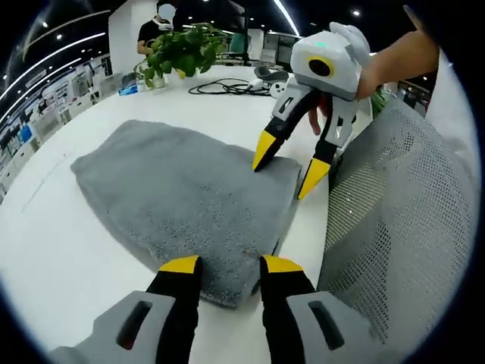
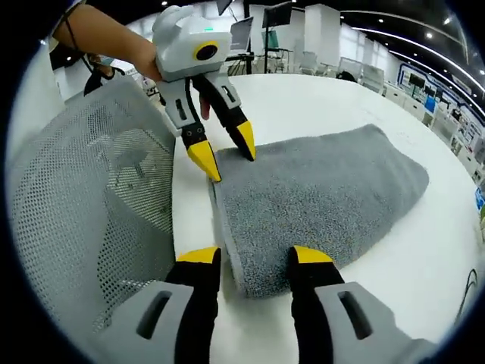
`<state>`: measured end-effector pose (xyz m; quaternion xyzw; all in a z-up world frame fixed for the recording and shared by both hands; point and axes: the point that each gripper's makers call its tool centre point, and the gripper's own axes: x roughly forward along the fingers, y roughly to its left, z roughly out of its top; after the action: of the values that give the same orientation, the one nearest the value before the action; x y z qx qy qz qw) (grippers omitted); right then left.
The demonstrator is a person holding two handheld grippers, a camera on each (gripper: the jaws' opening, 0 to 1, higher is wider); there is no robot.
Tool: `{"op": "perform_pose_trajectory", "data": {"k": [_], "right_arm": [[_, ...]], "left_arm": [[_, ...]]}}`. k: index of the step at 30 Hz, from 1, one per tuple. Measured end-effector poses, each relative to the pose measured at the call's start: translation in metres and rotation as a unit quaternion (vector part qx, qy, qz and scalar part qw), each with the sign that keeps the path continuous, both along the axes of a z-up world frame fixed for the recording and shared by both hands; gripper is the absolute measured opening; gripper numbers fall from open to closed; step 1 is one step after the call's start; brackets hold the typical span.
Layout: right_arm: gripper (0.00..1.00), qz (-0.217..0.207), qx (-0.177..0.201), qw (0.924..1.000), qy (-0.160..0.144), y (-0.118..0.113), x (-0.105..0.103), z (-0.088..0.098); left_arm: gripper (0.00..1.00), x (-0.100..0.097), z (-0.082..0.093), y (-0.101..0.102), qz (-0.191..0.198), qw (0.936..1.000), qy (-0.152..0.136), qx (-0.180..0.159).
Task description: Fold the towel on the table until its edges align and the towel forms a compact rectangular stack.
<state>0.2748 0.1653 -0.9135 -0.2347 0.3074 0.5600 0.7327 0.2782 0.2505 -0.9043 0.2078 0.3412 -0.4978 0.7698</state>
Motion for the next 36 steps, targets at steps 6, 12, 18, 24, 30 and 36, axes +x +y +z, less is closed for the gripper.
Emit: {"op": "perform_pose_trajectory", "data": {"k": [6, 12, 18, 24, 30, 36], "right_arm": [[0.33, 0.007, -0.004, 0.9999, -0.015, 0.0, 0.002, -0.002], [0.35, 0.021, -0.014, 0.9991, -0.034, 0.0, 0.0, -0.005], [0.35, 0.027, -0.024, 0.9982, -0.049, 0.0, -0.002, -0.002], [0.3, 0.011, -0.023, 0.9982, -0.053, 0.001, -0.001, -0.004], [0.21, 0.007, -0.035, 0.9972, -0.066, 0.001, 0.002, -0.004], [0.09, 0.001, -0.03, 0.9985, -0.045, 0.002, -0.002, -0.003]], "left_arm": [[0.41, -0.003, -0.005, -0.001, -0.03, 0.9991, -0.021, 0.019], [0.39, -0.002, -0.006, -0.001, -0.034, 0.9985, -0.034, 0.024], [0.34, -0.001, -0.007, 0.0, -0.041, 0.9971, -0.055, 0.033], [0.23, 0.002, -0.006, -0.002, -0.027, 0.9967, -0.06, 0.048], [0.15, 0.002, 0.0, 0.0, -0.023, 0.9951, -0.072, 0.064], [0.14, -0.008, 0.0, 0.001, -0.023, 0.9961, -0.06, 0.061]]}}
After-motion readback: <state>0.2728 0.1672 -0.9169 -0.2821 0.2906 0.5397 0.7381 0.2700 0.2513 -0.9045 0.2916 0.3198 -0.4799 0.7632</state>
